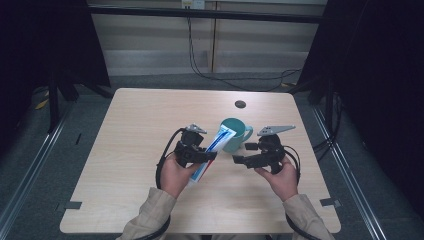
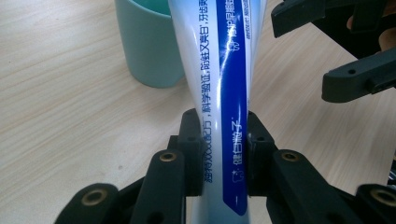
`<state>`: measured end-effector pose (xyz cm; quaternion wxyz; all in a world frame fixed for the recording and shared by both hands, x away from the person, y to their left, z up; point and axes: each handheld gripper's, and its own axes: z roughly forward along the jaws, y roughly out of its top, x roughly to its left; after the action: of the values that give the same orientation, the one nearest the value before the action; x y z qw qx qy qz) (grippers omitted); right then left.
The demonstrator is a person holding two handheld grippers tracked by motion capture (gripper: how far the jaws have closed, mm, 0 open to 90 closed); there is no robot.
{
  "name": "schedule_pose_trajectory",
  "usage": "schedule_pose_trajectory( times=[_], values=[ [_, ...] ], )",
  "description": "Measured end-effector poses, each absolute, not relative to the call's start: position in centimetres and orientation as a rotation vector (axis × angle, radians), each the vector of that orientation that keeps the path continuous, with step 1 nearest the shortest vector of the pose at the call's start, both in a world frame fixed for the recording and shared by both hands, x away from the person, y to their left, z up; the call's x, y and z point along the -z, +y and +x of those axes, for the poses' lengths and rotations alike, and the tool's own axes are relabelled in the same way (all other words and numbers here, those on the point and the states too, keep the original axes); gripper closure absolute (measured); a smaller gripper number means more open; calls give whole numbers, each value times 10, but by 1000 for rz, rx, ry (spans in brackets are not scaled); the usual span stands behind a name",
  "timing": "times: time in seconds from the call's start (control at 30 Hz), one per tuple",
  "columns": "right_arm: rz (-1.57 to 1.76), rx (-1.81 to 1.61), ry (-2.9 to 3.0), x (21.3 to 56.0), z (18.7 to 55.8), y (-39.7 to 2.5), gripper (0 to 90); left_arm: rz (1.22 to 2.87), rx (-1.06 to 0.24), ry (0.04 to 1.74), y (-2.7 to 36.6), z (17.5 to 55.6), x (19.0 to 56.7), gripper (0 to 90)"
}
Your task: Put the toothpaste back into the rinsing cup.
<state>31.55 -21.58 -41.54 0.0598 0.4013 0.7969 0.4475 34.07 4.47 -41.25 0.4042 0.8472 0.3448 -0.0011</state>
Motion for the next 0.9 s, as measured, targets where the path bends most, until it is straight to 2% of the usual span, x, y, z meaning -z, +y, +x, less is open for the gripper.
schedule_pose_trajectory(
  times=[0.4,0.9],
  values=[
    [1190,-1368,2403,398,320,-209,227,2136,0,855,37,339,415,743],
    [1226,-1413,2401,399,326,-200,251,2124,-13,821,28,334,411,742]
  ],
)
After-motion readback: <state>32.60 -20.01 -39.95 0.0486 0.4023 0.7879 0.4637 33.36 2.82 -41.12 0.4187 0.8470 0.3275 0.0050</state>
